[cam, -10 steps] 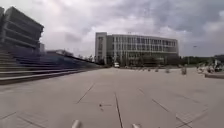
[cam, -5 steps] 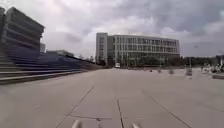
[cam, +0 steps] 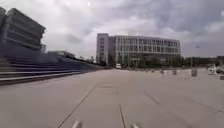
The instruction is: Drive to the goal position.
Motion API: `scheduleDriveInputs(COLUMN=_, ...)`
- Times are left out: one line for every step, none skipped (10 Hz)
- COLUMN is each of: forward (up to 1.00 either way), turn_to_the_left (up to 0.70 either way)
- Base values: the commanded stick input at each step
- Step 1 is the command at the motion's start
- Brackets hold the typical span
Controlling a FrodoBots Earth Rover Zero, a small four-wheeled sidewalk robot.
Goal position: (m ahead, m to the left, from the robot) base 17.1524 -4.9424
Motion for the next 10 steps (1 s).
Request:
scheduleDriveInputs(forward=0.85, turn_to_the_left=0.00)
scheduleDriveInputs(forward=0.85, turn_to_the_left=0.00)
scheduleDriveInputs(forward=0.85, turn_to_the_left=0.00)
scheduleDriveInputs(forward=0.85, turn_to_the_left=0.00)
scheduleDriveInputs(forward=0.85, turn_to_the_left=0.00)
scheduleDriveInputs(forward=0.85, turn_to_the_left=0.00)
scheduleDriveInputs(forward=0.85, turn_to_the_left=0.00)
scheduleDriveInputs(forward=0.85, turn_to_the_left=0.00)
scheduleDriveInputs(forward=0.85, turn_to_the_left=0.00)
scheduleDriveInputs(forward=0.85, turn_to_the_left=0.00)
